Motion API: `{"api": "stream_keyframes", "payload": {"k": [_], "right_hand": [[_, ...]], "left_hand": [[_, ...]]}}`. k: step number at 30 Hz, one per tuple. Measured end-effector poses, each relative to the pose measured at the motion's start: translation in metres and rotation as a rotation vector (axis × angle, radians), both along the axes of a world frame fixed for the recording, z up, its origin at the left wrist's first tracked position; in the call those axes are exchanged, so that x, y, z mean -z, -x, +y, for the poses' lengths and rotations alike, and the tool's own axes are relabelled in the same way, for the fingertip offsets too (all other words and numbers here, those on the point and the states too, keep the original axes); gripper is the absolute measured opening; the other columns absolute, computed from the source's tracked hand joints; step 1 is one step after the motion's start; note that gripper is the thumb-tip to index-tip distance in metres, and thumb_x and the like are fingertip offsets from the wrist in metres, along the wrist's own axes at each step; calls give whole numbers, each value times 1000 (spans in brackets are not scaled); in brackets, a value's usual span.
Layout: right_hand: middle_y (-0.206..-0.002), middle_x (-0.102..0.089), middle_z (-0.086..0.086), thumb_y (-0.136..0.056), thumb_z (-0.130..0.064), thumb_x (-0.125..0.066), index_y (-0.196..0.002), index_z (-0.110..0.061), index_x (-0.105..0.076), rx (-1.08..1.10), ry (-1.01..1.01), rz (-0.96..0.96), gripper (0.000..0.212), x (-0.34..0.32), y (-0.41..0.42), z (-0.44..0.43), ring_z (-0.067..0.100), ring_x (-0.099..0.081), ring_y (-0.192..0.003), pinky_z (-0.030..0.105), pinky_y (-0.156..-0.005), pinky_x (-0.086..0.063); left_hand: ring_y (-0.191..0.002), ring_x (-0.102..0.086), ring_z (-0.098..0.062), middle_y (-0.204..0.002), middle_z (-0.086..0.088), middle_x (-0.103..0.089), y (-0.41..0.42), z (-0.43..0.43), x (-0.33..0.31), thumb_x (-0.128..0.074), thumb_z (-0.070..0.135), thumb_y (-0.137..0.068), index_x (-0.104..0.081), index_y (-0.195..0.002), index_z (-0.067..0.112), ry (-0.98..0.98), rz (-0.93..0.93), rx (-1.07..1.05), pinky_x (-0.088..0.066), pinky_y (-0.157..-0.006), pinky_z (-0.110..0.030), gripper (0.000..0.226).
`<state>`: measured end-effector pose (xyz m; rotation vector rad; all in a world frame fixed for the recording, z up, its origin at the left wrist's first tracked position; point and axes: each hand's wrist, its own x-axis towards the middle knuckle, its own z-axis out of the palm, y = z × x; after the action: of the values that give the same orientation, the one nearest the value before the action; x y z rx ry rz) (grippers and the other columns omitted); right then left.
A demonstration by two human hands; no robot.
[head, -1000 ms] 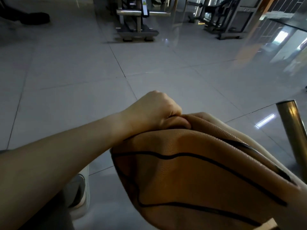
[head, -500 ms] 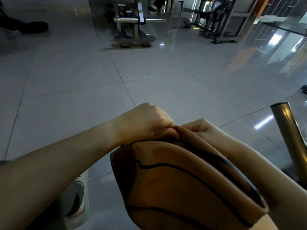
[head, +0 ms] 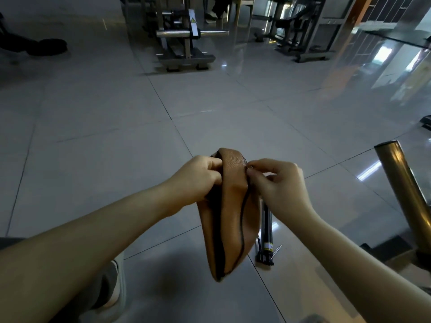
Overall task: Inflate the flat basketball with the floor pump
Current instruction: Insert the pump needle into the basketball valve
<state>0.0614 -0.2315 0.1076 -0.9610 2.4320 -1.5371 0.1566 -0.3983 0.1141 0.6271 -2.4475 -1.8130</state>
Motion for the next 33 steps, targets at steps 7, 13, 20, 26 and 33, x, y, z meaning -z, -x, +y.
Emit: {"api": "stream_keyframes", "payload": {"k": [7, 13, 20, 26, 33], "right_hand": [[-73, -71, -2, -94, -12, -63, -82, -14, -69, -55, -53, 10, 13, 7, -4, -6, 13, -71, -64, 30, -58, -60], [-66, -65, -3, -97, -27, -57, -86, -17, -59, -72, -281, 374, 16, 14, -4, -8, 19, -64, -60, 40, -58, -55], [-65, -41, -6, -89, -8, -63, -82, -12, -45, -120, -444, 763, 20, 15, -19, -16, 18, -36, -39, 29, -37, -32], [-58, -23, -13, -74, 7, -58, -78, -12, -42, -105, -415, 700, 25, 10, -25, -21, 10, -20, -39, 21, -42, -15], [-67, -40, -1, -72, 9, -55, -84, -7, -45, -230, -566, 718, 23, 7, -22, -22, 23, -36, -40, 30, -37, -29]], "left_hand": [[-99, -73, -28, -108, -19, -74, -3, -6, 1, -65, 11, -96, -66, -115, 0, -274, -77, -146, -61, -86, -38, 22], [-89, -74, -24, -102, -14, -73, -6, -7, -3, -77, 11, -87, -66, -112, 3, -79, -83, -207, -62, -80, -37, 28], [-60, -55, -4, -67, 6, -60, -11, 4, -1, -71, 33, -92, -69, -90, 13, 409, 40, -181, -38, -55, -20, 20], [-59, -60, -10, -66, -2, -65, -9, 4, -2, -66, 35, -95, -70, -88, 13, 441, 118, -197, -47, -57, -24, 23], [-60, -56, -9, -67, -5, -64, -7, -1, -5, -67, 32, -95, -70, -82, 7, 388, 80, -209, -44, -56, -21, 29]]}}
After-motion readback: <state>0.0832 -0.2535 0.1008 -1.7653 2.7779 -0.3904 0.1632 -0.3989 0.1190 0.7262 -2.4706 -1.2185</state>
